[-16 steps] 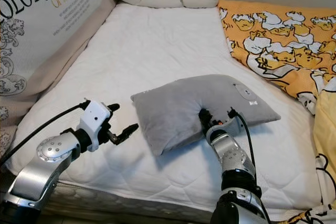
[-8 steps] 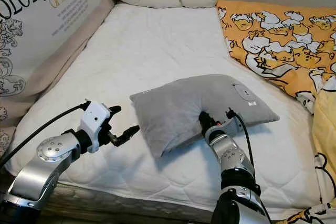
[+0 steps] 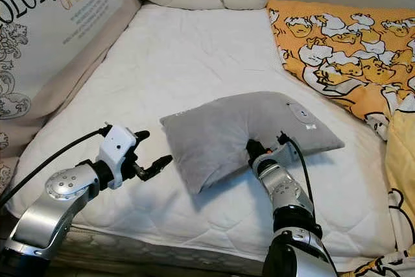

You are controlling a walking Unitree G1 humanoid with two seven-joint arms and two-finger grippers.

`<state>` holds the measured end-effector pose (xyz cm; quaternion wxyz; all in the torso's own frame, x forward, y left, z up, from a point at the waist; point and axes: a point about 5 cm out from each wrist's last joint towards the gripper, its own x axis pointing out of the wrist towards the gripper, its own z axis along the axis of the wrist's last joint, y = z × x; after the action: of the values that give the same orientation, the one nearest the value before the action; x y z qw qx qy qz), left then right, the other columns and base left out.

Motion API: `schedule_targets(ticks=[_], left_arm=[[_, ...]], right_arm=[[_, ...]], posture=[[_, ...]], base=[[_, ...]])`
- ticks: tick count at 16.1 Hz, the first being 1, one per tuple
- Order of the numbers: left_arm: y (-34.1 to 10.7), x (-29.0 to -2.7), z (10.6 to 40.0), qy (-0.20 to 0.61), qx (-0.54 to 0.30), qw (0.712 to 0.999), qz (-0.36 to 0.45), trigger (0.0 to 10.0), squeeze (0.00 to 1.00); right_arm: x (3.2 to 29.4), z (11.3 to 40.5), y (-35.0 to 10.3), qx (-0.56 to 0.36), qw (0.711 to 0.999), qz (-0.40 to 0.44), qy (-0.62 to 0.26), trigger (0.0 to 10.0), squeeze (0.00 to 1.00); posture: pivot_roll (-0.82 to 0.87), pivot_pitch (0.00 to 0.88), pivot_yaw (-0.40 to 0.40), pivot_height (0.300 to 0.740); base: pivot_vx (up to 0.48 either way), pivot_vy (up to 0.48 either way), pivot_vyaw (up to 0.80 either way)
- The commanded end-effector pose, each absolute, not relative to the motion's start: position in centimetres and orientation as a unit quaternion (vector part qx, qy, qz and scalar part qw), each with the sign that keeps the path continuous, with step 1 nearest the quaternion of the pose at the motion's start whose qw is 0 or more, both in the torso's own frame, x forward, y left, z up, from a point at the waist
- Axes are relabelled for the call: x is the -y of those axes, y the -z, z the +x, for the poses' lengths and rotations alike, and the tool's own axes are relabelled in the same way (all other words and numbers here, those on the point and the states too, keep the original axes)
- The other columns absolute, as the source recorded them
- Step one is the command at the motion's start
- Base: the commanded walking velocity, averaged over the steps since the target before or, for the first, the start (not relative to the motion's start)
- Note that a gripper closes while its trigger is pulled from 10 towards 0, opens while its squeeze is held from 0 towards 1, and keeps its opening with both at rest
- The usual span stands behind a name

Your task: Clean up the room

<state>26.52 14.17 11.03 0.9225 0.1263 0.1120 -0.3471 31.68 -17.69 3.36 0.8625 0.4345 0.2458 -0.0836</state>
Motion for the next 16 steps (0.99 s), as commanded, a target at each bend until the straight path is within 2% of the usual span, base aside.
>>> schedule_targets(ticks=[1, 4, 5, 6, 7, 8, 10, 12, 13, 16], left_arm=[[-11.1, -14.1, 26.5, 0.349, -0.109, 0.921, 0.131, 10.0, 0.0], [-11.1, -14.3, 26.7, 0.34, -0.109, 0.925, 0.132, 10.0, 0.0], [-11.1, -14.4, 26.7, 0.339, -0.109, 0.925, 0.132, 10.0, 0.0], [-11.1, -15.5, 26.8, 0.323, -0.111, 0.93, 0.134, 10.0, 0.0], [-11.2, -16.1, 26.9, 0.313, -0.111, 0.933, 0.136, 10.0, 0.0], [-11.5, -17.7, 27.2, 0.276, -0.107, 0.945, 0.137, 10.0, 0.0], [-11.9, -18.9, 27.7, 0.234, -0.1, 0.959, 0.126, 10.0, 0.0], [-13.2, -21.7, 28.7, 0.129, -0.071, 0.985, 0.09, 10.0, 0.0], [-13.6, -22.5, 28.7, 0.113, -0.064, 0.989, 0.073, 10.0, 0.0], [-14.5, -24.0, 28.8, 0.066, -0.04, 0.996, 0.04, 10.0, 0.0]], right_arm=[[18.1, 32.4, -4.1, -0.237, 0.88, 0.402, 0.087, 0.0, 0.0], [17.7, 34.0, -6.0, -0.228, 0.917, 0.322, 0.05, 0.0, 0.0], [17.6, 34.3, -6.4, -0.227, 0.92, 0.315, 0.045, 0.0, 0.0], [15.9, 36.4, -9.3, -0.207, 0.939, 0.275, -0.016, 0.0, 0.0], [15.1, 37.1, -10.5, -0.195, 0.941, 0.272, -0.042, 0.0, 0.0], [12.9, 38.4, -13.6, -0.159, 0.943, 0.273, -0.109, 0.0, 0.0], [12.0, 39.0, -15.2, -0.136, 0.944, 0.266, -0.137, 0.0, 0.0], [10.5, 39.5, -17.9, -0.1, 0.938, 0.267, -0.198, 0.0, 0.0], [10.0, 39.5, -19.3, -0.082, 0.926, 0.28, -0.24, 0.0, 0.0], [11.6, 39.1, -22.6, -0.038, 0.889, 0.337, -0.308, 0.0, 0.0]], posture=[[0.05, 0.0, 0.011, 0.74], [0.05, 0.0, 0.004, 0.74], [0.05, 0.0, 0.004, 0.74], [0.06, 0.0, -0.003, 0.74], [0.06, 0.0, -0.011, 0.74], [0.08, 0.0, -0.02, 0.74], [0.08, 0.0, -0.028, 0.74], [0.09, 0.0, -0.039, 0.74], [0.1, 0.0, -0.043, 0.74], [0.09, 0.0, -0.04, 0.74]], base=[[0.0, 0.0, 0.0], [0.0, 0.0, 0.0], [0.0, 0.0, 0.0], [0.0, 0.0, 0.0], [0.0, 0.0, 0.0], [0.0, 0.0, 0.0], [0.0, 0.0, 0.0], [0.0, 0.0, 0.0], [0.0, 0.0, 0.0], [0.0, 0.0, 0.0]])
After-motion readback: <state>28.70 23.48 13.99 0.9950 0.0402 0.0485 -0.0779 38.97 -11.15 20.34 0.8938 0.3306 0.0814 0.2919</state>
